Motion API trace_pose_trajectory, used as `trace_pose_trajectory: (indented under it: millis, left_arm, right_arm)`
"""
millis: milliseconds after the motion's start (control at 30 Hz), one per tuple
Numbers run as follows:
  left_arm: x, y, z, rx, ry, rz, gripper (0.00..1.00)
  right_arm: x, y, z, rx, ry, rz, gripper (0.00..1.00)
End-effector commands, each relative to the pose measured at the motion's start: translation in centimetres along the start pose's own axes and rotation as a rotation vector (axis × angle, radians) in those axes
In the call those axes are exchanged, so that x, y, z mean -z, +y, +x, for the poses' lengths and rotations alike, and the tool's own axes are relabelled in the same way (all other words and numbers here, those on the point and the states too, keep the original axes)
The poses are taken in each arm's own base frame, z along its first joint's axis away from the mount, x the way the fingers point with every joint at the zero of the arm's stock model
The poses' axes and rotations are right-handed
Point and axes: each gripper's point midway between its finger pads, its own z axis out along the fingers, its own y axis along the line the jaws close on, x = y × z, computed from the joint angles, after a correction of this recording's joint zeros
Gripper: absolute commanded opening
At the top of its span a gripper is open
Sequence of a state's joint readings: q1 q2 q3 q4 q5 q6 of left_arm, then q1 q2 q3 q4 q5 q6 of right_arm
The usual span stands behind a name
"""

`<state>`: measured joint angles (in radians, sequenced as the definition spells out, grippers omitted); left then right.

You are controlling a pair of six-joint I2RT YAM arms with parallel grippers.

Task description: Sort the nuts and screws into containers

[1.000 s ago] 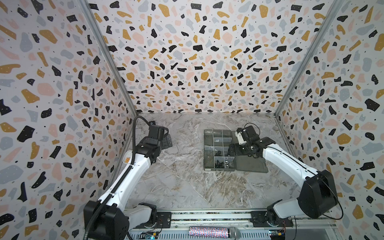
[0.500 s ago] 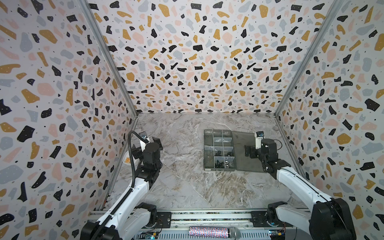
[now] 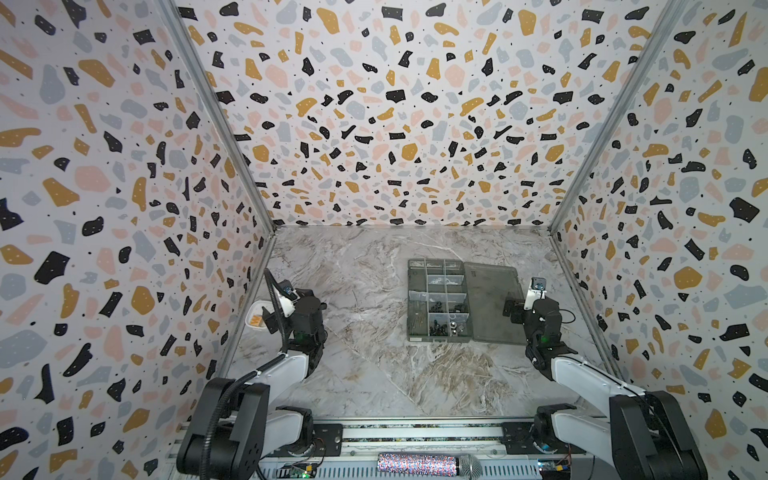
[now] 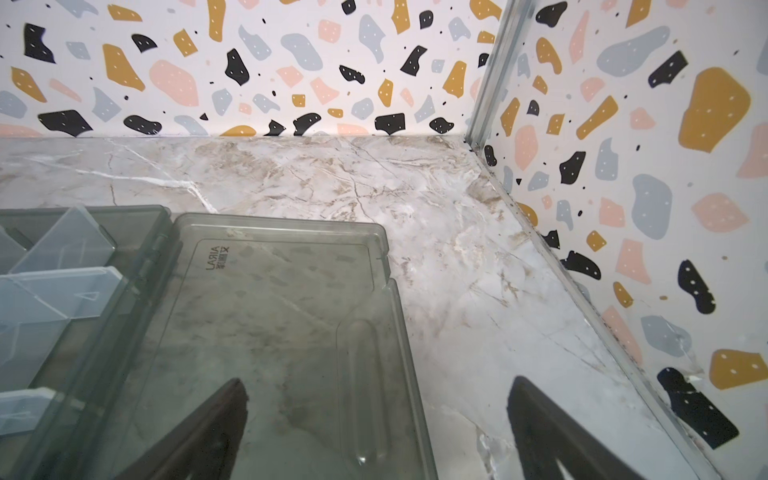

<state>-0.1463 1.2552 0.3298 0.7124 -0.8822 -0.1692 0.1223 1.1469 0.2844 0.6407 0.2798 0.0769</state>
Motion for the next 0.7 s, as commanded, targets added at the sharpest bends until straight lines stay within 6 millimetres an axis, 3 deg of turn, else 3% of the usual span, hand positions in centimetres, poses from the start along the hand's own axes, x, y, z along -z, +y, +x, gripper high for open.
trace_pose_trajectory:
  millis: [0,133,400,500,667]
  left_arm:
    - [-0.2,1.4,-1.0,0.096,-0.069,-0.069,1.0]
    - [-0.1,1.7,-0.6,0.097,-0.078,-0.072,0.99]
    - [-0.9,1.0,-0.2,0.037,-0.053,-0.099,1.0]
    - [-0.9,1.2,0.0,0.003,-0.045,-0.11,1.0]
    - [-0.2,0.2,-0.5,0.019,-0.094,0.001,0.99]
  right_arm:
    - [0.1,-0.6,-1.9,-0.07,-0.121,-0.007,0.99]
    - [-0.2,0.3,-1.6,-0.073,-0.156,-0.064,0.99]
    - [-1.8,-0.4,-1.1,-0.065,-0.166,-0.015,0.99]
    - [-2.2,0.2,-0.9,-0.039,-0.164,-0.043,0.99]
    - [-2.4,0.9,-0.7,-0.018,-0.166,-0.073,0.99]
